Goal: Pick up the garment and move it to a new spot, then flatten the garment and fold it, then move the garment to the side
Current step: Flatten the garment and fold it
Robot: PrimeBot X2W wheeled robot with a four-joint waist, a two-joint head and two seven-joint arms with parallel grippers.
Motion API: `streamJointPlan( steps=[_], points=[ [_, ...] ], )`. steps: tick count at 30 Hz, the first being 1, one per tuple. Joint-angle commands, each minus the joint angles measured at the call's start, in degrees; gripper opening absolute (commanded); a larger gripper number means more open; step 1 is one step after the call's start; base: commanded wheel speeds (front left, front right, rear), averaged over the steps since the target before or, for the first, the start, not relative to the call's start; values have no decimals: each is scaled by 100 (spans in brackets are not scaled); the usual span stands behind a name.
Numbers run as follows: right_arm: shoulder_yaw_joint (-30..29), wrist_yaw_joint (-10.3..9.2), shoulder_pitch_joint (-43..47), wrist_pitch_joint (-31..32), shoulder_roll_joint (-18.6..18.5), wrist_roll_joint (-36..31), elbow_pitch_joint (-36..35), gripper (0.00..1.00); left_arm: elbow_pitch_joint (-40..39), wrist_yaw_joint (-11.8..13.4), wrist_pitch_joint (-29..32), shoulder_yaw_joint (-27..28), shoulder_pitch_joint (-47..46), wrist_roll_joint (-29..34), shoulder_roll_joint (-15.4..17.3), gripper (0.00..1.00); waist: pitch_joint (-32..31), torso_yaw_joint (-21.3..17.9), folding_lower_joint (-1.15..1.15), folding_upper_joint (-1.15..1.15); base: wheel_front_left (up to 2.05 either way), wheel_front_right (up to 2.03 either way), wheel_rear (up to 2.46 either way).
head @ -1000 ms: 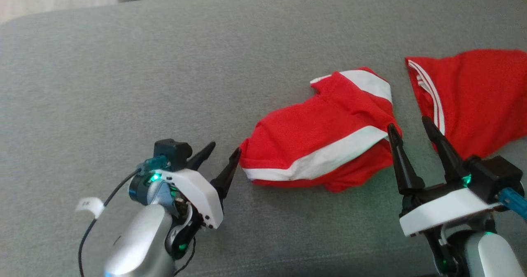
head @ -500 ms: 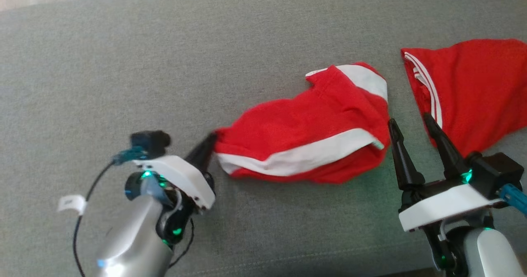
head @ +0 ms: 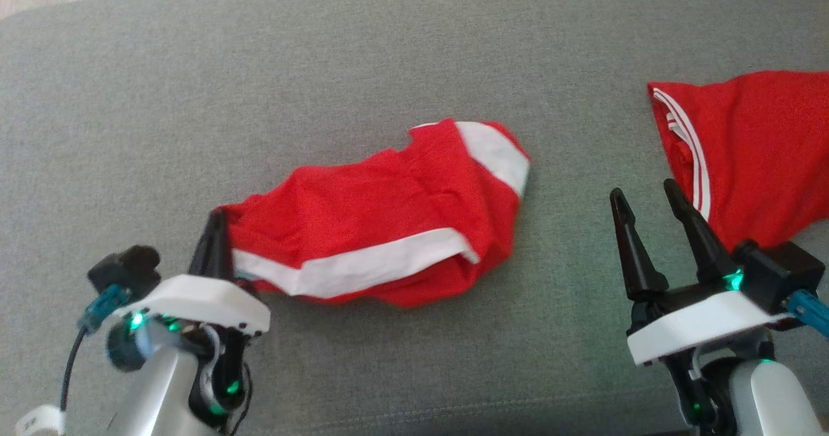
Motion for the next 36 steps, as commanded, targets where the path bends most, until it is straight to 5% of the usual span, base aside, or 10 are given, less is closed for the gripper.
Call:
streamJointPlan(
  steps=[1,4,8,19,20,21,22,29,36],
  points=[
    [112,-5,-126,-12,11,58,-180,100,-318,128,-72,215,-65,141,172,0,1,14,0,0,0,0,0],
    [99,-5,-129,0,13,83,-178,100,-726,459,-63,166,110,427,296,0,20,43,0,0,0,0,0],
    [129,-5,-176,23,9,107,-165,100,-990,591,127,-113,85,676,304,0,47,40,0,0,0,0,0],
    [224,-5,-236,16,18,195,-77,100,-317,181,298,-803,-425,724,-131,0,62,-179,0,0,0,0,0],
    [227,-5,-240,12,21,202,-72,100,-216,155,282,-810,-445,706,-146,11,63,-193,0,0,0,0,0],
    [227,-5,-244,9,24,207,-67,100,-118,125,272,-818,-454,685,-157,46,63,-201,0,0,0,0,0],
    [220,-5,-246,4,27,210,-62,100,-23,93,272,-841,-461,683,-155,100,61,-200,0,0,0,0,0],
    [154,-5,-220,-22,44,177,-61,100,215,-197,123,-1058,-395,689,-171,100,-26,-66,0,0,0,0,0],
    [158,-5,-229,-34,-16,136,-96,100,-152,-195,-202,-1251,-239,1045,-17,100,-188,152,0,0,0,0,0]
  ],
)
